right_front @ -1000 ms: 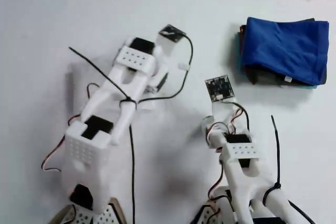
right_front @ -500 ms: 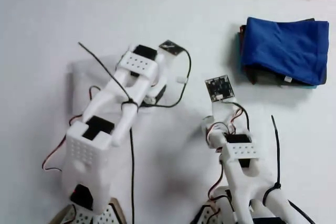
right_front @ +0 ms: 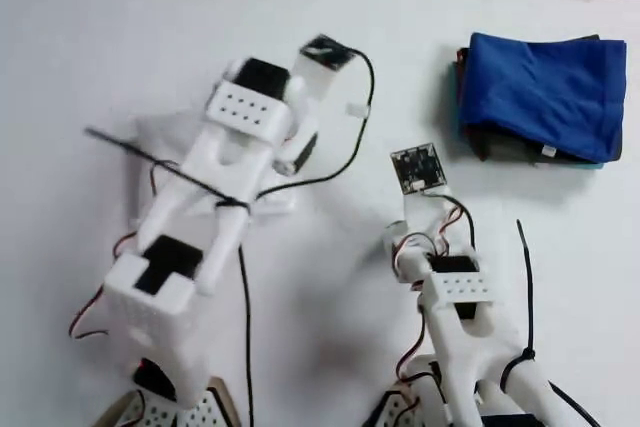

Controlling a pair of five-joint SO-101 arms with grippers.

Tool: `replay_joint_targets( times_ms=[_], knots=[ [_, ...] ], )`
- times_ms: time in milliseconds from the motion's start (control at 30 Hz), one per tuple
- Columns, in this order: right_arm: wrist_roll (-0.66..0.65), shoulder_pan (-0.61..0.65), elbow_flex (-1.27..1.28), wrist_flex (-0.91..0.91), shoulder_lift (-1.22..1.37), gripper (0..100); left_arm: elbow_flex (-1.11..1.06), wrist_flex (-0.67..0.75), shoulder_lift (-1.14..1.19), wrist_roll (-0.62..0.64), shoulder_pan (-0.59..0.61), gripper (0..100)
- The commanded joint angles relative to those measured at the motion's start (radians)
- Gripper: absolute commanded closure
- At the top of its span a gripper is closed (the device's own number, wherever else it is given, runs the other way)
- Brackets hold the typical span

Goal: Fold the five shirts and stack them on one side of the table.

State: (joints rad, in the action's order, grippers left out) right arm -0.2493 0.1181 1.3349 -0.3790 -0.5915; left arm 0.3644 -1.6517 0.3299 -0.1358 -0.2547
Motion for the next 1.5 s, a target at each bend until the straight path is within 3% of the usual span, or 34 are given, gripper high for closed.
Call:
replay_joint_targets(
  times_ms=[0,200,433,700,967,1167,1467],
  knots=[
    [0.009,-0.002,-0.005,0.012,-0.031,97.1,0.039,-0.081,-0.097,-0.034,0.098,97],
    [0.009,0.010,-0.107,-0.084,-0.022,97.1,0.036,-0.106,-0.098,-0.094,0.364,97],
    [0.057,0.183,-0.738,-0.478,0.154,97.1,-0.185,0.020,-0.106,-0.201,0.546,97],
    [0.072,0.361,-1.427,-0.651,0.659,97.1,-0.463,0.245,-0.106,-0.199,0.588,97],
    [0.074,0.461,-1.852,-0.687,1.147,97.4,-0.599,0.419,-0.103,-0.201,0.671,97],
    [0.074,0.460,-2.143,-0.704,1.449,97.2,-0.604,0.428,-0.098,-0.206,0.713,97],
    [0.066,0.363,-2.532,-0.908,1.747,97.1,-0.598,0.419,-0.104,-0.204,0.710,97]
  ],
)
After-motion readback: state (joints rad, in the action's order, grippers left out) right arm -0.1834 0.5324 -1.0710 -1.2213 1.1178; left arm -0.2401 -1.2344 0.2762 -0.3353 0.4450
